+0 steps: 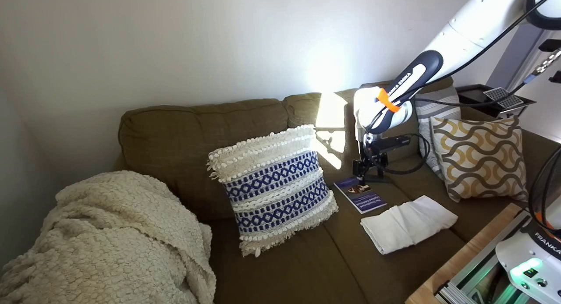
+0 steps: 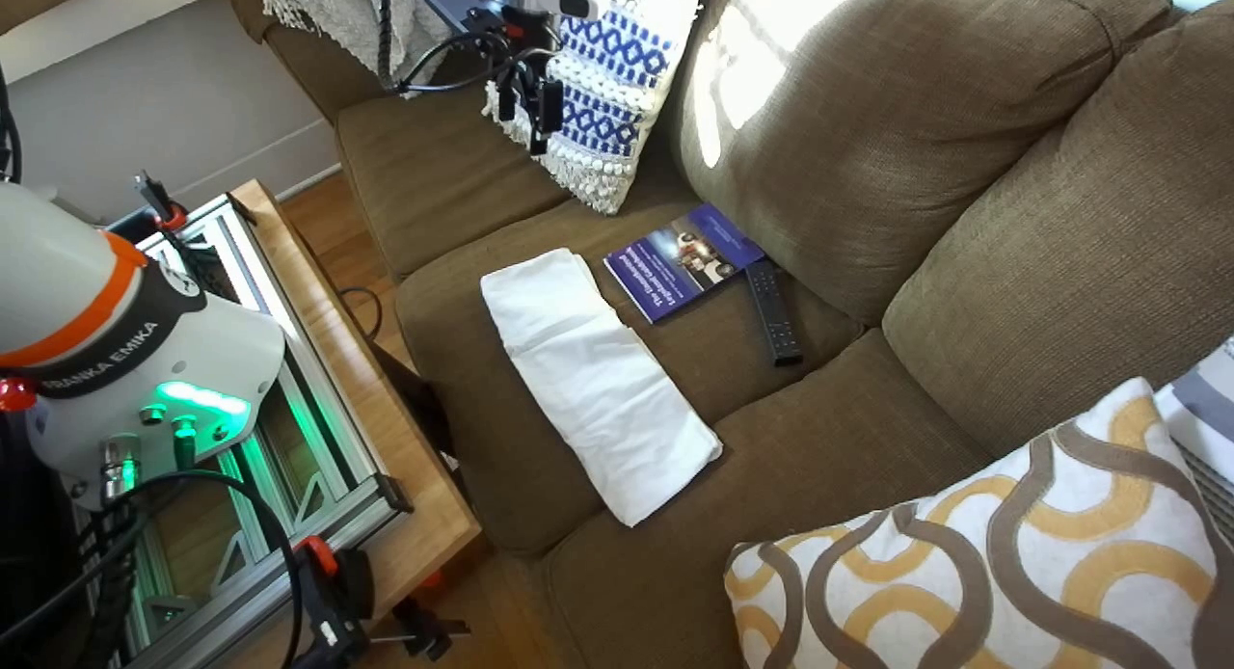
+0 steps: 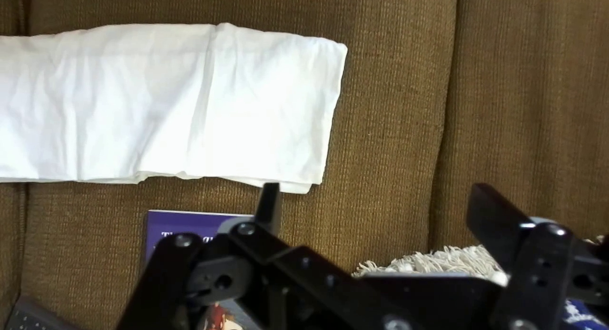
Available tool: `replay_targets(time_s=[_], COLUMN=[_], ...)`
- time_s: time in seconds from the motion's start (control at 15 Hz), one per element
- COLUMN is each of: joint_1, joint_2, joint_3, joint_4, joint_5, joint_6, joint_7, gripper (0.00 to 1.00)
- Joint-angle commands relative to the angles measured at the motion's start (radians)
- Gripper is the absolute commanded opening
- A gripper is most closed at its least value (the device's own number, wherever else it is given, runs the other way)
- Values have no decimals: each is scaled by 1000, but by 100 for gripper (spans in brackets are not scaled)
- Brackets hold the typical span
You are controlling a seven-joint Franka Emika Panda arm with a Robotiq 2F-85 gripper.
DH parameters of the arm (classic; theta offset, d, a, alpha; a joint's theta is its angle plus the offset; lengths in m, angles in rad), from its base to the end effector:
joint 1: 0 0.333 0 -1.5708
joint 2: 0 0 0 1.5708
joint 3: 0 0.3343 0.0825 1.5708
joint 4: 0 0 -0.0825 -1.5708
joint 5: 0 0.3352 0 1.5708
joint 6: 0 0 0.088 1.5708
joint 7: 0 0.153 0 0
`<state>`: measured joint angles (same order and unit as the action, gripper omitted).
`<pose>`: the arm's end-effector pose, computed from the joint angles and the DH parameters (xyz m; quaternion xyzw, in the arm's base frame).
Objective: Fold the white cloth in half
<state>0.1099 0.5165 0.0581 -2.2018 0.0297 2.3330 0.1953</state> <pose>0.4667 0.0827 0.1368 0.9809 -0.0265 -0.1922 0.0115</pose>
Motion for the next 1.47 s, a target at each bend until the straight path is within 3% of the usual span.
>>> replay_targets(time_s=[0.0,0.33,0.73,1.4], joint_1=[56,141,172,186], joint_2=[141,310,493,668], joint_3=[-31,-73,-79,-84], joint_4=[57,94,167,374], joint_5=[-53,-104,-66,-57], joint_6=[61,222,342,222], joint_7=[47,112,115,115], gripper=[100,100,100,100])
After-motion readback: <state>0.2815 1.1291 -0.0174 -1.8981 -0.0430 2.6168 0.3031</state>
